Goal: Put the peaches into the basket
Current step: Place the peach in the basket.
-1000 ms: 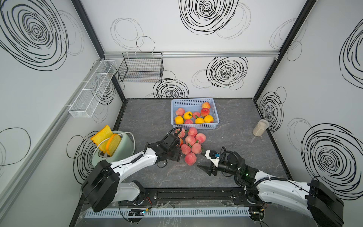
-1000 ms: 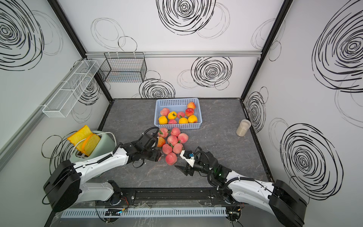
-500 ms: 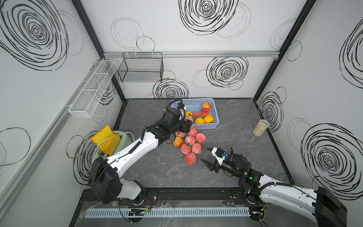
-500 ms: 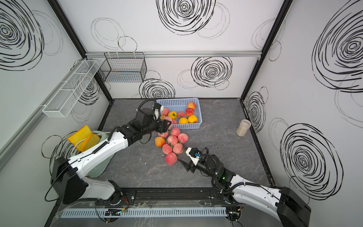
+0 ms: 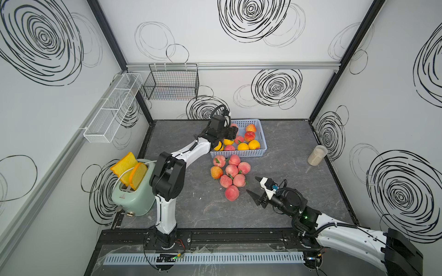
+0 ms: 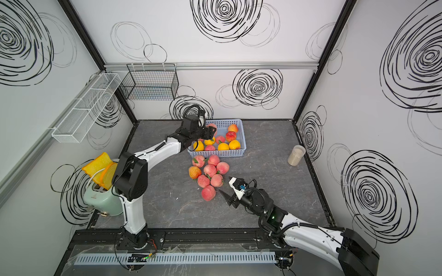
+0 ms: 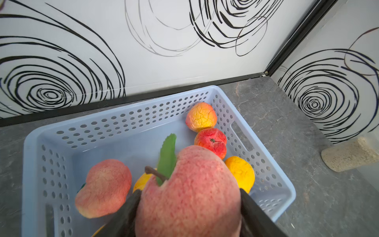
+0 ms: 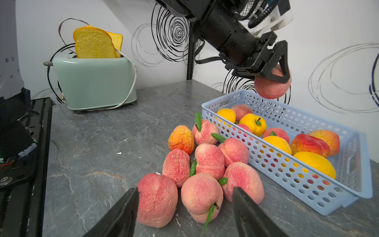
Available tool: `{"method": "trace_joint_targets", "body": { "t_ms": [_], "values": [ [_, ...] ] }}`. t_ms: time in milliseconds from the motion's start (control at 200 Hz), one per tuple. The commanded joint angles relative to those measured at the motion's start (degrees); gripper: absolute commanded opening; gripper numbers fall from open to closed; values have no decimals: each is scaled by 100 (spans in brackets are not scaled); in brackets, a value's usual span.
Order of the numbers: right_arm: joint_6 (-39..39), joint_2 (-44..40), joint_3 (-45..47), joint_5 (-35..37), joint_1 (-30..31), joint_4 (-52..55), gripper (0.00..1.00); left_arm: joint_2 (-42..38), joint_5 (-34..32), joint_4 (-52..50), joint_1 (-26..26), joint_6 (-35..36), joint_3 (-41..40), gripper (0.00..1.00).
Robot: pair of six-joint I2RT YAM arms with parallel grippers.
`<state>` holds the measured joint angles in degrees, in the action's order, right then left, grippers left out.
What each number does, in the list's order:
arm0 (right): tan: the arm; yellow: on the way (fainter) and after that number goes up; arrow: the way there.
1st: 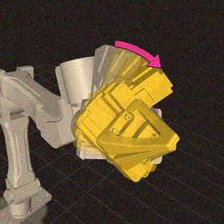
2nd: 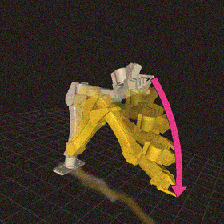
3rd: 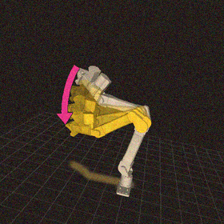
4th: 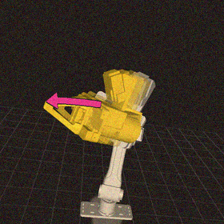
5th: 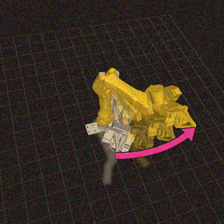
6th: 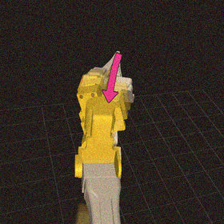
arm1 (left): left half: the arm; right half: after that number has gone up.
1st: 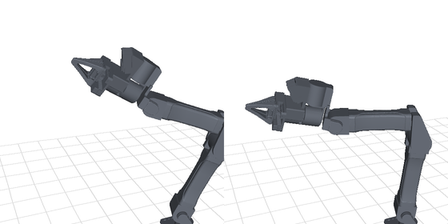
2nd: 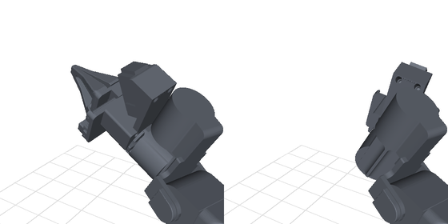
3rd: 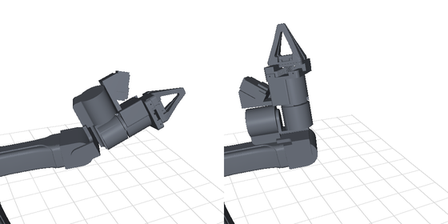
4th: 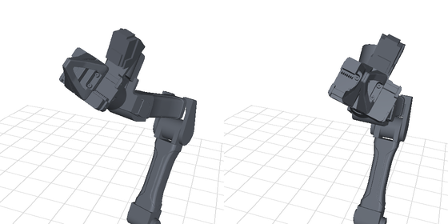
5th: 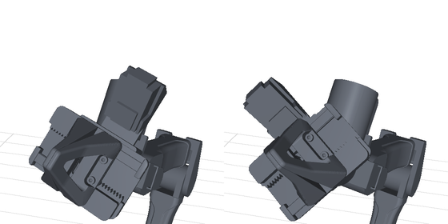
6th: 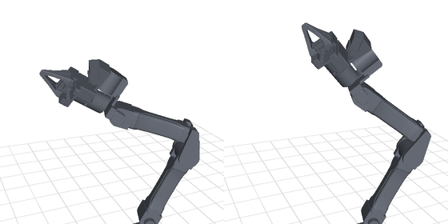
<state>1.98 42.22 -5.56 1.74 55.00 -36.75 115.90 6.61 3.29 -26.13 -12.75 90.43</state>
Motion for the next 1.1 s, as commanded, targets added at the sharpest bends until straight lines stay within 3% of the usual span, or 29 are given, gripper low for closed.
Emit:
{"method": "trace_joint_targets", "body": {
  "t_ms": [0, 725, 1096],
  "values": [
    [-36, 19, 47, 61, 45, -262, 74, 479, 200, 561, 11, 205, 571, 66],
    [-114, 29, 99, 63, 38, -361, 74, 3323, 1149, 215, 158, 135, 3782, 70],
    [-110, 191, 82, 53, 43, -427, 75, 3448, 1312, 120, 319, 163, 3741, 80]
  ]
}}
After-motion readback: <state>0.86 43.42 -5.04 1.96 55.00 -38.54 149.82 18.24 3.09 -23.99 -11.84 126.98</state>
